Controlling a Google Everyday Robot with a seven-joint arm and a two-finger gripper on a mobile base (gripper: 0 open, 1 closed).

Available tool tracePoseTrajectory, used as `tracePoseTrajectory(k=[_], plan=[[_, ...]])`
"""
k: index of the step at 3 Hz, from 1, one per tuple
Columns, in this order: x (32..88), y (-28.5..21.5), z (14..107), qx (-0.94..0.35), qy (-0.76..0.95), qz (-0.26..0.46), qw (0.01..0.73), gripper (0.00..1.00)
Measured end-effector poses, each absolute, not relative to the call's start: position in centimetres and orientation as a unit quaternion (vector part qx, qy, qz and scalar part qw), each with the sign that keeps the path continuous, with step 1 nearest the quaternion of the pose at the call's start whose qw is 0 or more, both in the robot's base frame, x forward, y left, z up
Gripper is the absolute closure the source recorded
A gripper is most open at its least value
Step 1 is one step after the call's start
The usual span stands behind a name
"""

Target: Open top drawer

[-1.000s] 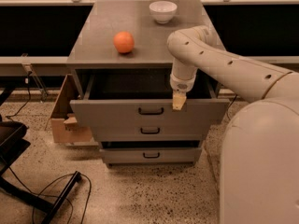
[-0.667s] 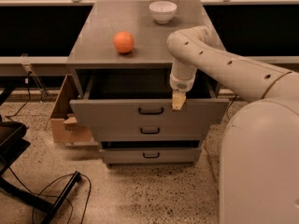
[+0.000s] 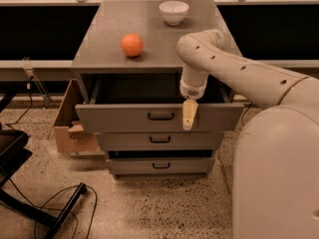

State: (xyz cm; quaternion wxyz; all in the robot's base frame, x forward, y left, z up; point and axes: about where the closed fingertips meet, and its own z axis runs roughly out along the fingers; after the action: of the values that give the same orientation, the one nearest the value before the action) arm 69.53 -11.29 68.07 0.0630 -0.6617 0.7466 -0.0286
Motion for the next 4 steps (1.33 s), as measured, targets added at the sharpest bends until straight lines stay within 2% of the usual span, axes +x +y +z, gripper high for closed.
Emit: tracePoseTrajectory(k=[2,3,4], plan=[[67.5,-11.2,66.9,-0.66,0.75,-0.016,0.043,0.0],[62.0,-10.5,66.2,-0.654,0.757,0.014,0.007,0.17],[61.1,-10.5,66.1,-0.653,0.757,0.019,-0.001,0.41]])
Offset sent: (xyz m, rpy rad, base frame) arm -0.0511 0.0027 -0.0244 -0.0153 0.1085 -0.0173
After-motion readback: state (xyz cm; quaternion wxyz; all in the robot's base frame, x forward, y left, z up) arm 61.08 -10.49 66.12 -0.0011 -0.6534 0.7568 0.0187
